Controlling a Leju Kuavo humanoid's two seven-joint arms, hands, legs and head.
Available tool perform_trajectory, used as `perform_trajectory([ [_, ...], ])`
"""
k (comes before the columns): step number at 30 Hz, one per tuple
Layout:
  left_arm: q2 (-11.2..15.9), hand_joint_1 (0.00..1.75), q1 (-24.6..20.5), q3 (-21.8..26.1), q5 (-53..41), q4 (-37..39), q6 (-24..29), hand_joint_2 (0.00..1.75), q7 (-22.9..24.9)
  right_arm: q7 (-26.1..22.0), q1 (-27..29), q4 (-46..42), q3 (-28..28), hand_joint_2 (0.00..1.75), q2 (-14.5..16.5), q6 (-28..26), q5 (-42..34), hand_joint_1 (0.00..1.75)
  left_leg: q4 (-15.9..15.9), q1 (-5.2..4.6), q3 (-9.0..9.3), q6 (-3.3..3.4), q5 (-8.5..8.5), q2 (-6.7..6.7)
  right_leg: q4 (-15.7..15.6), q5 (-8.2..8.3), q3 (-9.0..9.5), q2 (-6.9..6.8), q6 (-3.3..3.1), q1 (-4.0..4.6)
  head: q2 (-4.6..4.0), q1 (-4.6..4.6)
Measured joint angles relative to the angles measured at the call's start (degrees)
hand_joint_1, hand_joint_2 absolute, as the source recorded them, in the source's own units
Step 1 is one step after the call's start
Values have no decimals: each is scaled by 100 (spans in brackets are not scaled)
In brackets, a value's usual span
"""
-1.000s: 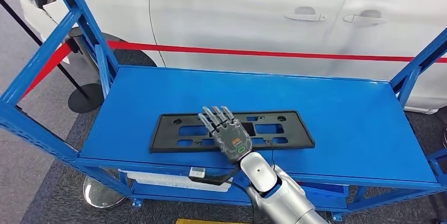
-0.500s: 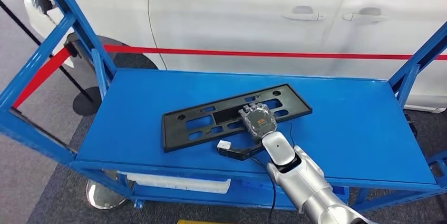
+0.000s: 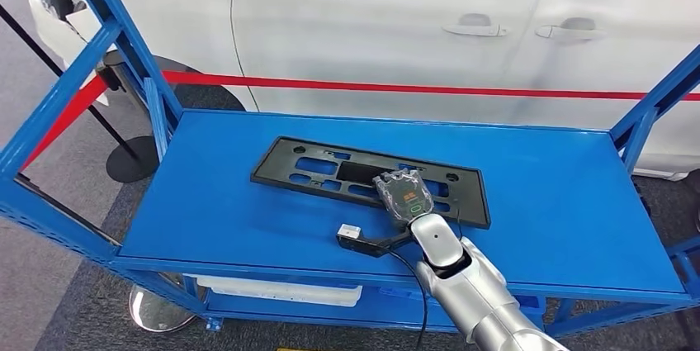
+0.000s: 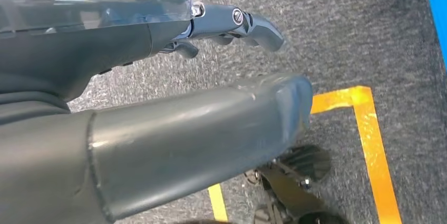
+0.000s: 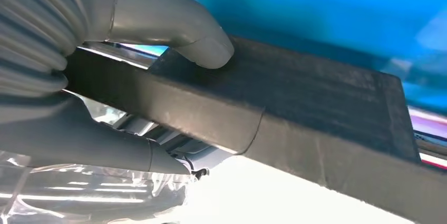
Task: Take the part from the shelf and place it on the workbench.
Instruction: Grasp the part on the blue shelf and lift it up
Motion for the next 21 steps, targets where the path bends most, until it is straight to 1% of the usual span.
perform_trajectory([
  [1,-2,0,0,-9,21,0,6,0,0,-56,66,-76,-22,175,-4,-18,-67,175,-9,3,4,19,5,7,322,-177,-156,-2,24,-20,-1,12],
  [2,-2,0,1,-17,47,0,12,0,-1,-123,141,-162,-38,175,-7,-42,-159,175,-9,4,-1,31,4,10,714,-358,-354,-3,45,-36,-1,25],
  [3,-1,0,3,-22,72,0,17,0,-1,-211,228,-265,-51,175,-10,-77,-280,175,-7,4,-4,32,1,9,1068,-484,-540,-4,64,-55,-1,31],
  [4,-1,0,6,-26,108,0,26,0,-4,-326,328,-404,-61,175,-13,-122,-469,175,-5,5,-2,30,-5,6,1272,-509,-658,-5,80,-75,-1,32],
  [5,-3,0,9,-29,154,0,38,0,-9,-471,434,-587,-71,175,-15,-181,-730,175,0,10,3,20,-14,2,1265,-423,-674,-7,91,-92,0,33],
  [6,-9,0,12,-31,200,0,51,0,-18,-640,539,-835,-80,175,-15,-238,-1059,175,8,18,14,2,-28,-3,1026,-239,-575,-10,96,-108,0,35],
  [7,-17,0,14,-32,251,0,68,0,-31,-806,642,-1149,-86,175,-16,-285,-1437,175,22,27,26,-24,-48,-7,631,-12,-395,-16,98,-122,-1,36],
  [8,-24,0,13,-32,294,0,84,0,-44,-936,734,-1487,-88,175,-15,-314,-1793,175,43,25,31,-59,-73,-9,239,149,-213,-19,97,-120,-1,39],
  [9,-30,0,10,-33,325,0,96,0,-57,-1037,823,-1833,-85,175,-12,-329,-2106,175,61,19,31,-95,-95,-11,-56,251,-78,-18,83,-116,-1,39],
  [10,-32,0,8,-34,356,0,108,0,-66,-1110,914,-2163,-81,175,-11,-338,-2366,175,71,11,30,-130,-110,-12,-214,278,-9,-15,63,-103,-1,33],
  [11,-33,0,9,-35,383,0,116,0,-72,-1179,1002,-2462,-78,175,-12,-349,-2603,175,69,6,30,-167,-116,-15,-244,253,-1,-9,32,-85,-1,30],
  [13,-37,0,19,-37,443,0,128,0,-81,-1370,1178,-3014,-74,175,-20,-395,-3137,175,66,24,35,-235,-136,-17,-260,261,0,-9,-51,-83,-1,19],
  [14,-39,0,22,-38,474,0,133,0,-85,-1483,1255,-3274,-74,175,-23,-436,-3451,175,134,35,10,-260,-196,-15,-273,266,8,-13,-98,-89,-1,15],
  [15,-43,0,22,-38,501,0,142,0,-88,-1607,1326,-3536,-73,175,-25,-486,-3797,175,306,40,-63,-276,-313,-12,-287,271,16,-19,-139,-95,-1,0],
  [16,-47,0,21,-39,526,0,150,0,-90,-1720,1392,-3788,-72,175,-27,-535,-4124,175,598,44,-191,-284,-481,-8,-292,268,25,-26,-172,-94,-1,-15],
  [17,-49,0,20,-39,551,0,159,0,-92,-1828,1455,-4030,-71,175,-32,-574,-4451,175,983,42,-365,-289,-673,-7,-291,260,30,-28,-196,-82,-1,-28],
  [18,-50,0,21,-39,576,0,170,0,-91,-1940,1525,-4265,-71,175,-43,-601,-4793,175,1374,41,-547,-293,-830,-7,-286,251,35,-29,-211,-66,-1,-37],
  [19,-50,0,25,-39,601,0,181,0,-90,-2046,1607,-4486,-71,175,-62,-614,-5112,175,1648,40,-680,-291,-901,-7,-281,241,43,-28,-223,-49,-1,-38],
  [20,-50,0,29,-39,622,0,192,44,-88,-2159,1697,-4708,-71,175,-85,-620,-5451,175,1721,38,-724,-280,-861,-7,-273,229,51,-25,-230,-34,-1,-38],
  [21,-50,0,32,-39,637,0,206,87,-88,-2273,1787,-4926,-71,175,-112,-622,-5782,175,1551,34,-653,-258,-710,-7,-264,215,64,-18,-233,-23,0,-39],
])
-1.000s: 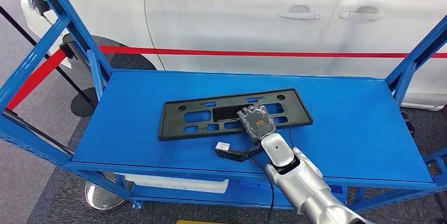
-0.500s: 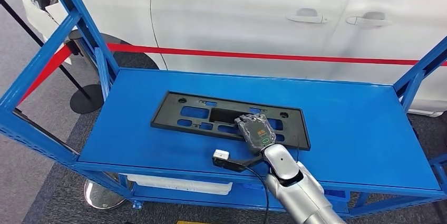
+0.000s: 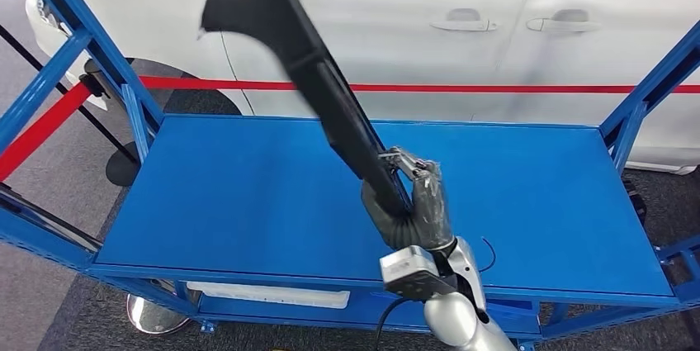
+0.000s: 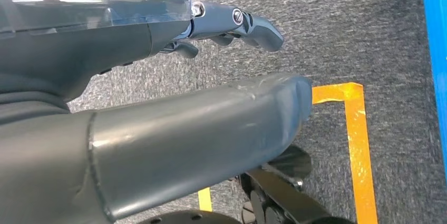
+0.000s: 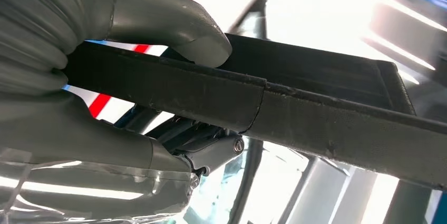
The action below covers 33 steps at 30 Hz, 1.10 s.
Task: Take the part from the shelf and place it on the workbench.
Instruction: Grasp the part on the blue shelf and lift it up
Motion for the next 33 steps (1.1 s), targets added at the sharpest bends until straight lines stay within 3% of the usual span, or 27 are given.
perform_trajectory([
  [2,1,0,-1,0,8,1,31,175,-5,-190,163,-389,-1,175,-47,5,-520,175,-755,-26,353,73,385,0,14,-33,36,13,15,17,0,2],
  [4,2,0,-10,-1,17,4,67,175,-16,-320,297,-705,-4,175,-96,25,-832,175,-1305,-68,618,133,548,-5,26,-56,51,21,59,29,-1,9],
  [7,-3,0,-20,-9,51,7,83,175,-34,-422,488,-1026,-21,175,-163,84,-1195,175,-1449,-83,677,188,564,-8,13,-59,56,22,153,18,-1,12],
  [9,-10,0,-23,-15,96,7,95,175,-55,-514,654,-1169,-74,175,-181,95,-1490,175,-1525,-51,714,255,607,-1,165,-184,6,20,217,13,-1,32],
  [12,-15,0,-25,-14,239,7,180,175,-47,-703,1002,-1294,-201,175,-190,253,-1975,175,-1562,-40,728,311,627,3,1121,-692,-445,18,291,-24,-1,71],
  [13,-14,0,-22,-10,295,8,206,175,-37,-778,1158,-1307,-238,175,-195,353,-2114,175,-1559,-40,726,311,626,1,1423,-793,-598,17,310,-43,-1,73],
  [14,-14,0,-17,-7,338,8,219,175,-30,-853,1321,-1311,-269,175,-198,457,-2213,175,-1555,-40,726,307,626,0,1552,-791,-670,16,326,-60,-1,75],
  [15,-16,0,-14,-3,369,9,226,175,-20,-934,1477,-1314,-294,175,-201,560,-2284,175,-1544,-38,726,299,624,-2,1437,-670,-621,14,336,-78,0,77],
  [17,-23,0,-13,-2,392,9,225,175,-2,-1082,1728,-1325,-334,175,-202,718,-2353,175,-1509,-32,725,266,606,-7,717,-294,-270,4,337,-107,0,79],
  [19,-27,0,-20,-2,405,9,226,175,14,-1179,1929,-1335,-378,175,-199,829,-2385,175,-1462,-50,711,204,578,-12,140,-81,8,4,308,-94,-1,73],
  [23,-28,0,-16,-2,415,10,232,175,79,-1285,2283,-1338,-479,175,-161,1018,-2444,175,-1431,-50,685,62,552,-15,23,-10,17,13,174,-67,0,67],
  [24,-29,0,-15,-2,419,11,232,175,87,-1314,2353,-1339,-500,175,-134,1078,-2446,175,-1333,-41,650,35,448,-12,3,18,5,5,126,-77,0,58],
  [26,-34,0,-16,-2,425,13,228,175,88,-1374,2489,-1338,-541,175,-69,1204,-2434,175,-826,-30,472,2,37,-5,-17,71,-39,-18,47,-81,-1,32],
  [28,-39,0,-16,-3,426,14,226,175,89,-1413,2619,-1337,-581,175,-13,1291,-2423,175,-124,-29,254,-18,-374,-4,-2,118,-117,-33,13,-55,-1,18],
  [29,-39,0,-14,-3,426,15,226,175,90,-1424,2673,-1336,-596,175,5,1312,-2421,175,60,-30,231,-20,-452,-3,9,145,-162,-37,9,-42,0,17],
  [30,-39,0,-13,-4,427,16,225,175,90,-1434,2718,-1336,-610,175,21,1326,-2419,175,25,-31,315,-13,-420,-3,22,173,-207,-36,12,-31,0,17],
  [31,-39,0,-13,-4,427,18,225,175,90,-1443,2755,-1336,-622,175,37,1333,-2417,175,-237,-32,511,4,-301,-3,35,202,-248,-32,21,-24,0,16],
  [33,-39,0,-26,-5,426,20,221,175,90,-1461,2812,-1336,-644,175,74,1347,-2409,175,-1055,-51,1021,56,-36,-2,59,262,-308,-27,60,-10,0,17],
])
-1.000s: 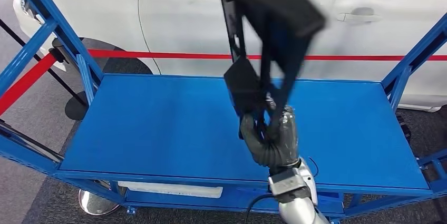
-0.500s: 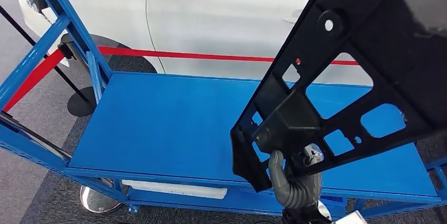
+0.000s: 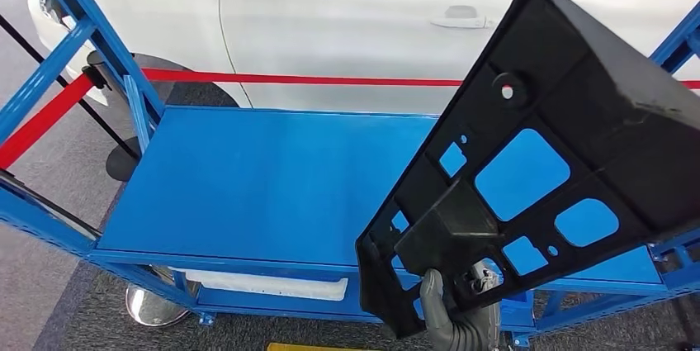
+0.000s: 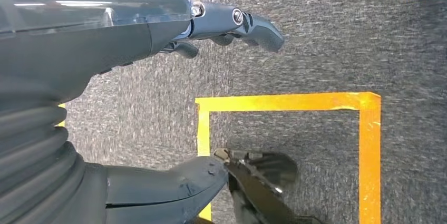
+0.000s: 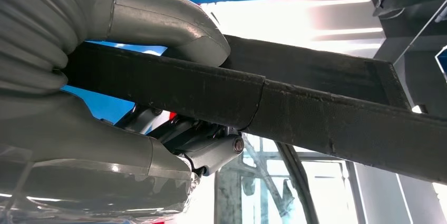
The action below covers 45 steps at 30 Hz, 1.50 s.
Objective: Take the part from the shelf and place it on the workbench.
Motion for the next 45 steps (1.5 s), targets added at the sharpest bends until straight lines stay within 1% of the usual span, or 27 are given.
perform_trajectory([
  [2,-1,0,-15,-2,-3,0,-7,175,-1,-14,40,-1,-16,175,30,24,18,175,-450,-39,234,50,120,-5,10,61,-24,-2,68,2,-1,16],
  [5,-9,0,-17,-5,-9,2,-17,175,8,-25,92,-4,-43,175,60,52,43,175,-508,-62,182,146,246,4,-24,147,-29,6,186,-20,-1,31],
  [6,-15,0,-20,-7,-13,2,-27,175,14,-28,109,-11,-51,175,66,57,52,175,-530,-51,145,191,313,17,22,69,-59,14,215,-26,-1,37],
  [8,-28,0,-26,-11,-22,2,-47,175,32,-40,137,-27,-69,175,73,78,79,175,-562,-27,29,268,448,54,444,-401,-211,26,257,-47,0,66],
  [10,-27,0,-21,-13,-32,4,-60,175,46,-58,163,-34,-84,175,75,103,107,175,-553,-32,-118,296,557,70,1163,-930,-392,23,295,-60,0,87],
  [11,-27,0,-17,-13,-38,5,-68,175,50,-66,179,-33,-90,175,75,113,115,175,-544,-33,-192,288,609,75,1419,-1029,-410,22,311,-65,-1,88],
  [12,-27,0,-15,-14,-43,6,-79,175,51,-72,194,-33,-92,175,76,120,122,175,-532,-34,-266,275,658,77,1501,-1004,-340,20,319,-68,-1,89],
  [13,-28,0,-14,-15,-47,7,-90,175,51,-77,205,-34,-94,175,77,126,128,175,-515,-33,-338,260,700,78,1368,-887,-162,19,319,-71,0,90],
  [14,-31,0,-15,-17,-49,7,-103,175,52,-80,211,-37,-95,175,79,130,137,175,-492,-33,-403,241,736,77,1042,-749,119,17,306,-72,0,90],
  [16,-40,0,-17,-25,-53,7,-124,175,55,-86,221,-50,-95,175,88,133,157,175,-438,-43,-498,191,791,73,238,-648,702,20,254,-54,0,84],
  [18,-47,0,-18,-38,-56,7,-139,175,61,-96,252,-74,-96,175,104,130,175,175,-415,-50,-535,117,851,71,-153,-682,929,26,188,-17,-1,82],
  [20,-45,0,-12,-52,-55,9,-146,175,74,-114,295,-92,-97,175,127,121,188,175,-417,-41,-551,34,905,65,-194,-615,883,19,102,-14,-1,90],
  [21,-42,0,-8,-58,-53,12,-148,175,82,-125,309,-96,-98,175,141,114,193,175,-373,-34,-583,2,847,59,-209,-566,848,9,50,-22,0,89],
  [23,-39,0,-1,-74,-51,17,-155,175,100,-149,340,-98,-101,175,183,96,203,175,-2,-22,-719,-39,442,46,-240,-448,743,-15,-41,-42,-1,63],
  [25,-41,0,0,-98,-56,17,-170,175,112,-178,392,-101,-109,175,215,76,216,175,706,-21,-900,-69,-90,44,-227,-338,596,-24,-78,-27,-1,36],
  [26,-42,0,0,-113,-60,17,-177,175,116,-193,426,-101,-120,175,227,68,222,175,1008,-20,-938,-81,-219,44,-214,-282,514,-28,-78,-17,-1,33],
  [28,-40,0,0,-136,-71,17,-189,175,121,-220,491,-103,-156,175,250,63,224,175,1087,-21,-760,-78,-95,44,-174,-184,352,-31,-66,-3,-1,32],
  [30,-39,0,-5,-150,-97,17,-201,175,123,-245,543,-120,-194,175,278,63,217,175,402,-24,-223,-36,161,42,-116,-104,214,-29,-36,1,-1,31],
  [32,-36,0,-14,-158,-125,18,-213,175,126,-263,582,-140,-224,175,302,62,209,175,-347,-52,255,20,183,36,-67,-31,133,-31,21,9,-1,37],
  [33,-35,0,-17,-162,-132,18,-217,175,127,-270,596,-145,-237,175,310,62,208,175,-533,-70,352,47,142,31,-58,7,118,-35,56,8,-1,28],
  [35,-37,0,-15,-177,-137,19,-226,175,131,-283,623,-154,-269,175,325,62,207,175,-591,-79,326,110,198,32,-67,86,106,-38,131,5,-1,14],
  [37,-44,0,-19,-199,-142,19,-237,175,129,-296,666,-175,-313,175,340,62,205,175,-627,-54,242,199,314,57,45,-70,44,-13,193,-4,0,14],
  [40,-50,0,-23,-237,-158,20,-253,175,117,-311,716,-198,-376,175,348,54,198,175,-635,-45,13,278,514,88,854,-889,-178,11,254,-34,0,49],
  [41,-49,0,-22,-252,-163,20,-260,175,116,-316,737,-207,-397,175,348,50,194,175,-621,-47,-76,276,577,93,1180,-1062,-232,10,272,-45,-1,55],
  [42,-48,0,-19,-268,-166,20,-271,175,114,-322,764,-217,-419,175,349,46,190,175,-600,-47,-170,265,638,97,1399,-1094,-227,10,286,-54,-1,55],
  [43,-46,0,-17,-281,-170,20,-287,175,113,-330,792,-229,-444,175,349,44,186,175,-572,-46,-268,252,693,98,1446,-996,-139,9,295,-63,-1,57],
  [45,-46,0,-14,-297,-181,20,-314,175,112,-342,829,-249,-486,175,351,44,181,175,-497,-41,-449,209,779,95,967,-690,322,8,290,-79,0,60],
])
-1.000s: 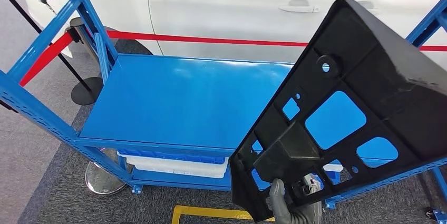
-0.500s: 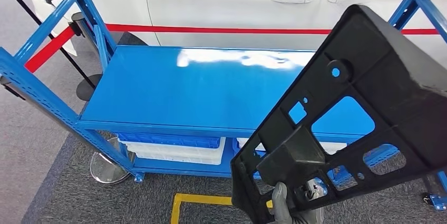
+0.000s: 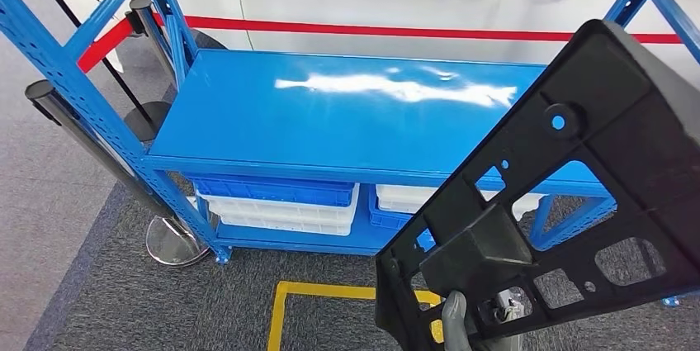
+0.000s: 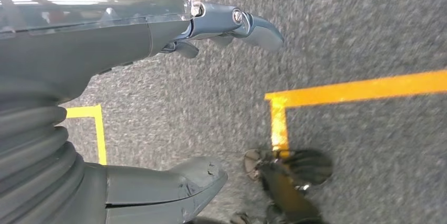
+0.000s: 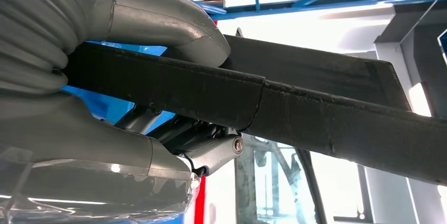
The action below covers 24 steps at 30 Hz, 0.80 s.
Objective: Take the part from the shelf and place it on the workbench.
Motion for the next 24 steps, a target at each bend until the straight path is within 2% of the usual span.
perform_trajectory([
  [1,0,0,0,-5,-8,0,-9,175,2,-6,12,-17,-15,175,4,1,-2,175,46,-6,-72,-26,30,-4,-419,39,304,2,-14,4,0,2],
  [2,1,0,-1,-11,-18,0,-15,175,3,-16,25,-41,-26,175,11,1,-6,175,84,-12,-121,-59,61,-7,-775,9,544,7,-38,13,0,-3],
  [3,3,0,-2,-19,-28,1,-19,175,5,-30,44,-68,-40,175,19,2,-11,175,110,-19,-151,-95,95,-9,-1021,-52,692,12,-68,26,-1,-2],
  [4,5,0,-2,-30,-39,2,-20,175,8,-42,67,-92,-57,175,30,4,-18,175,117,-22,-167,-134,133,-11,-1131,-96,736,16,-106,50,-1,-3],
  [6,18,0,10,-49,-49,11,-20,175,10,-60,117,-122,-94,175,51,11,-36,175,127,-5,-194,-211,168,-17,-1146,-26,670,3,-204,53,-1,5],
  [7,25,0,17,-57,-50,16,-20,175,11,-63,136,-130,-110,175,64,15,-46,175,201,7,-238,-242,66,-23,-1150,30,621,-10,-261,50,-1,-4],
  [8,31,0,23,-66,-51,20,-22,175,11,-66,153,-134,-124,175,78,18,-59,175,380,17,-311,-268,-146,-27,-1159,95,558,-24,-311,40,-1,-15],
  [9,35,0,24,-75,-52,22,-25,175,12,-67,167,-137,-136,175,92,20,-73,175,668,26,-402,-289,-439,-30,-1159,156,483,-37,-347,42,-1,-28],
  [10,36,0,26,-86,-54,22,-30,175,13,-68,184,-137,-151,175,104,21,-85,175,1021,28,-494,-306,-728,-30,-1156,218,403,-40,-370,51,-1,-44],
  [11,37,0,26,-98,-56,22,-35,175,13,-68,204,-137,-166,175,114,22,-95,175,1368,29,-558,-318,-923,-30,-1149,280,322,-43,-377,63,0,-50],
  [12,40,0,25,-107,-58,22,-38,175,13,-68,224,-137,-180,175,119,23,-101,175,1608,29,-559,-323,-974,-30,-1138,341,236,-45,-378,74,0,-51],
  [13,44,0,25,-114,-59,22,-41,175,13,-68,243,-136,-197,175,122,23,-104,175,1678,28,-478,-317,-891,-30,-1120,398,149,-45,-374,84,-1,-52],
  [14,47,0,24,-121,-60,22,-42,175,12,-69,261,-137,-213,175,125,23,-105,175,1551,26,-300,-301,-728,-31,-1096,450,61,-45,-365,92,-1,-52],
  [15,50,0,21,-127,-61,22,-45,175,11,-72,277,-138,-232,175,131,23,-107,175,1239,20,-26,-273,-575,-34,-1066,496,-18,-44,-354,95,-1,-53],
  [17,57,0,3,-136,-63,22,-54,175,5,-85,309,-155,-274,175,151,24,-103,175,408,-8,570,-199,-544,-42,-1010,570,-125,-49,-311,106,0,-51],
  [18,60,0,-4,-138,-63,22,-59,175,2,-96,325,-166,-294,175,165,27,-94,175,113,-28,750,-164,-598,-46,-997,606,-145,-56,-281,105,0,-47],
  [19,62,0,-9,-139,-63,23,-62,175,1,-109,340,-176,-309,175,178,32,-84,175,-43,-48,826,-135,-646,-47,-1000,648,-153,-64,-244,101,0,-54],
  [21,61,0,-7,-144,-63,24,-70,175,1,-135,378,-195,-340,175,200,46,-65,175,-114,-51,780,-72,-559,-33,-1011,711,-164,-64,-167,87,-1,-66],
  [22,59,0,-8,-147,-63,24,-77,175,3,-146,403,-208,-356,175,208,51,-60,175,-135,-39,736,-28,-493,-21,-966,639,-197,-51,-135,82,-1,-69],
  [23,56,0,-8,-149,-63,24,-83,175,3,-153,428,-221,-374,175,212,56,-55,175,-159,-24,674,15,-418,-9,-836,461,-253,-34,-109,78,-1,-55],
  [24,54,0,-9,-151,-64,24,-89,175,4,-158,446,-231,-392,175,214,61,-50,175,-169,-12,600,46,-346,4,-597,185,-332,-18,-86,67,-1,-42],
])
